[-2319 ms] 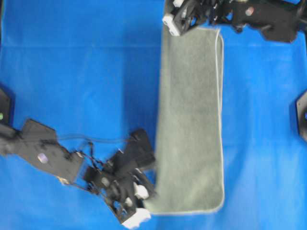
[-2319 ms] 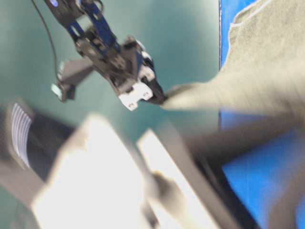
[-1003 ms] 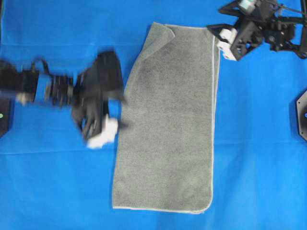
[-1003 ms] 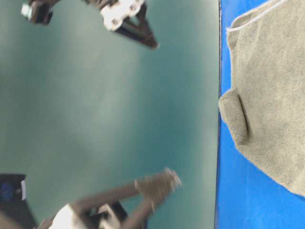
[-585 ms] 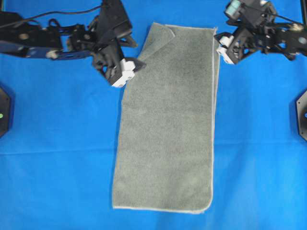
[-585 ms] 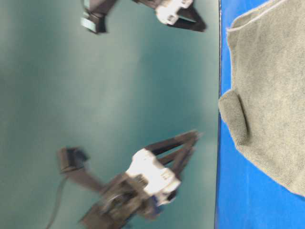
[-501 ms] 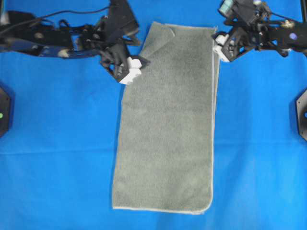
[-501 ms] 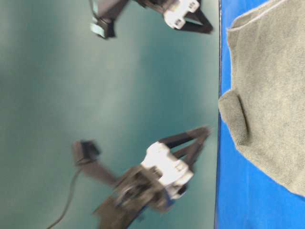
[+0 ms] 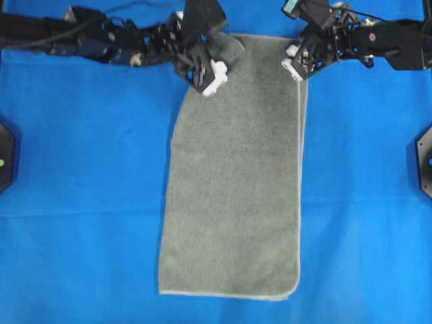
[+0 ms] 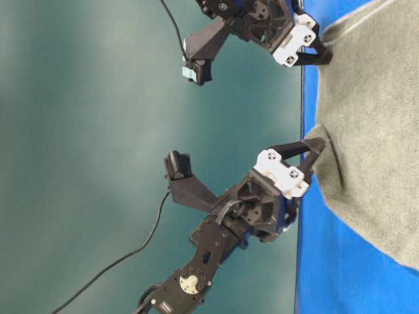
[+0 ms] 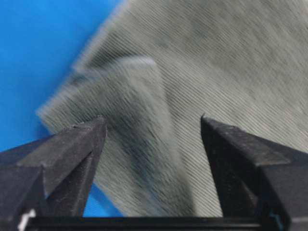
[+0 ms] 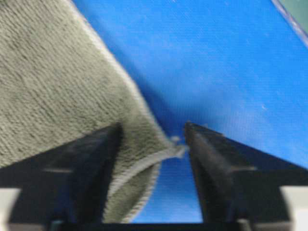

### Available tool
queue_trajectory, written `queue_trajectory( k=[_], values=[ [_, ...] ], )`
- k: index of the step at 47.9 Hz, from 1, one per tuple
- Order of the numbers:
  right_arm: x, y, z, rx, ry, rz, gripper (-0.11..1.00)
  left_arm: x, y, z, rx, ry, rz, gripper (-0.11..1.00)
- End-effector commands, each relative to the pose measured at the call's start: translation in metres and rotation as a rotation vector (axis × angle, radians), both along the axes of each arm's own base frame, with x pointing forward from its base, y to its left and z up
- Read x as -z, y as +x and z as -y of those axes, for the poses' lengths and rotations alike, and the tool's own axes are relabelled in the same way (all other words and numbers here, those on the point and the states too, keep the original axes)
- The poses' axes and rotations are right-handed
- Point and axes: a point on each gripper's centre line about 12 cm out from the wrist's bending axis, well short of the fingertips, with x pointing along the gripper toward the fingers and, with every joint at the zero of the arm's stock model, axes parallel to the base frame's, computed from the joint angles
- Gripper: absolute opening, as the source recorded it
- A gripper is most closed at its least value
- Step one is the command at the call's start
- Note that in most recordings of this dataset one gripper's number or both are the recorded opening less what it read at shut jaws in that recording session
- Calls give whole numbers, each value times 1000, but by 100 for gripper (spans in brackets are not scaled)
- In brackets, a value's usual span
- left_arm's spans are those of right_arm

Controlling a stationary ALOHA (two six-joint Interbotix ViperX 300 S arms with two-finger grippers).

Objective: Fold a large towel.
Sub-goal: 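Regrasp the towel's far short edge with both grippers, then fold the far edge toward the near edge with both grippers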

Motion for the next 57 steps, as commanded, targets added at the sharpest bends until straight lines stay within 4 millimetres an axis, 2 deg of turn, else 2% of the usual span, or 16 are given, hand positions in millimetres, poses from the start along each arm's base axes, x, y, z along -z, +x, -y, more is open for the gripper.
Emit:
queue_trajectory(
  k=[1,4,6,10,13,17,23,33,37,41,49,53,57],
  values=[
    [-1,1,2,-2,-5,4,55,-17,5,-5,-2,24,45,72],
    [0,0,1,-5,-2,3,41,-16,4,-4,2,26,37,69],
    [0,-1,-1,-9,2,6,27,-15,2,-4,10,36,26,63],
    [-1,0,-4,-28,8,29,5,-13,-1,-2,33,57,8,39],
    [-3,1,-5,-35,9,46,4,-11,-3,-2,43,68,-5,19],
    [-9,0,-6,-35,3,62,4,-12,-5,0,48,70,-9,2],
    [-23,-4,-8,-32,-20,83,4,-25,-7,0,48,78,1,1],
    [-67,-19,-14,-10,-99,153,4,-91,-19,0,52,155,98,1],
    [-84,-25,-18,-8,-128,193,4,-107,-28,3,53,175,123,1],
    [-94,-29,-22,-14,-145,224,4,-108,-34,5,50,177,129,1],
    [-95,-27,-33,-46,-136,246,4,-100,-48,14,47,162,125,1],
    [-95,-19,-45,-91,-128,253,4,-98,-54,26,67,165,137,1],
    [-96,-10,-70,-167,-114,260,4,-96,-62,43,98,170,151,1]
  ],
)
